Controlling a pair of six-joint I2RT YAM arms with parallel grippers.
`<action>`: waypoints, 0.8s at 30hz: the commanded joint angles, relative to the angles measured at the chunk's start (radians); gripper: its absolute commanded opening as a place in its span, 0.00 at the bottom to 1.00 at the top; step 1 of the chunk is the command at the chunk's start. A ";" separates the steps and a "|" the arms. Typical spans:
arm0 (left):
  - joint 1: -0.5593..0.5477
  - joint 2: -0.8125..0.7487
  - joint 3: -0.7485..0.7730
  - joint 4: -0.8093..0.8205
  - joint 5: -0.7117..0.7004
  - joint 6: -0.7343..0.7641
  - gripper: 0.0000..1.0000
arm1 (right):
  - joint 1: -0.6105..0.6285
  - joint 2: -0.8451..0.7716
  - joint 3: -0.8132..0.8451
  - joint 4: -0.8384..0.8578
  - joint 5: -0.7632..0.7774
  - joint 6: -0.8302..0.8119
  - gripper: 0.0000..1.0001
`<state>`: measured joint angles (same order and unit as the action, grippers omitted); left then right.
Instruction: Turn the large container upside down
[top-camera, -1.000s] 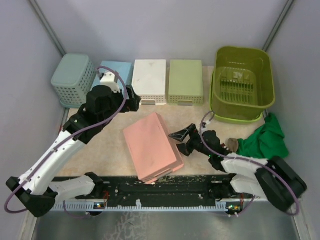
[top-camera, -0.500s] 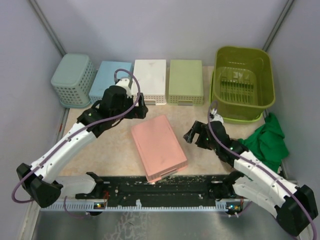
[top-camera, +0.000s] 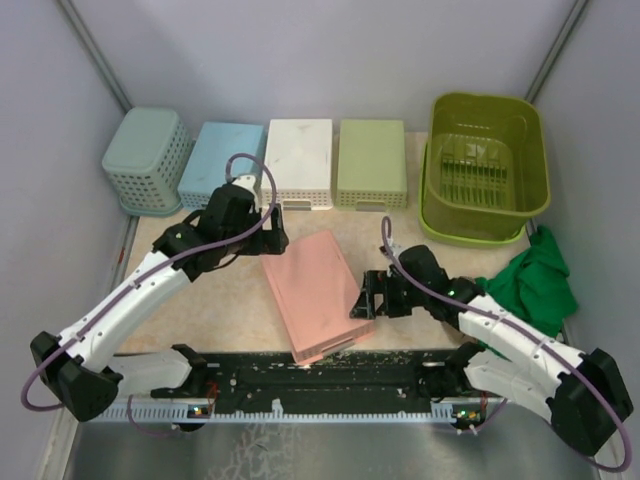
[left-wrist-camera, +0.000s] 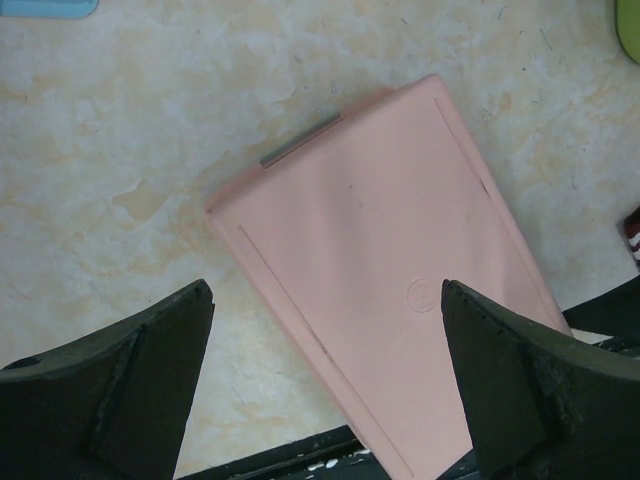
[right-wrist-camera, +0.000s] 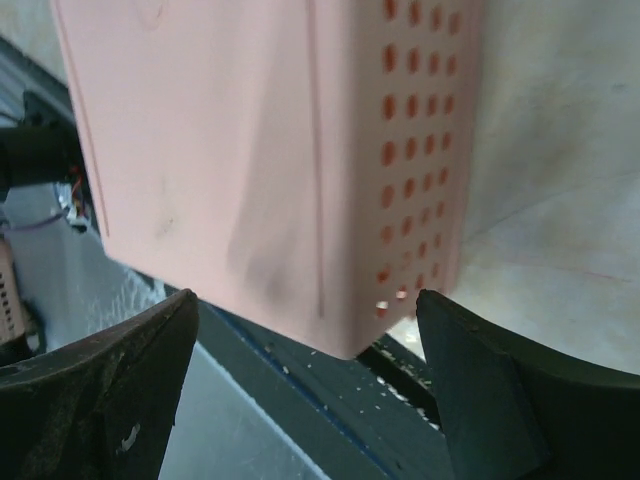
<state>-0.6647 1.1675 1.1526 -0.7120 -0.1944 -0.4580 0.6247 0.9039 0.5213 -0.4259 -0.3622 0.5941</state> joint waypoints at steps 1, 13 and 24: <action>0.008 -0.057 -0.005 -0.024 -0.015 -0.046 1.00 | 0.085 0.042 -0.016 0.187 -0.131 0.029 0.90; 0.038 -0.097 0.007 -0.058 -0.158 -0.098 1.00 | 0.284 0.435 0.118 0.805 -0.235 0.232 0.90; 0.045 -0.076 0.066 -0.019 -0.163 -0.035 1.00 | 0.045 0.309 -0.077 0.725 0.072 0.389 0.85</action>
<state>-0.6254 1.0836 1.1572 -0.7681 -0.3462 -0.5224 0.6670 1.2037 0.4934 0.2092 -0.3565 0.8970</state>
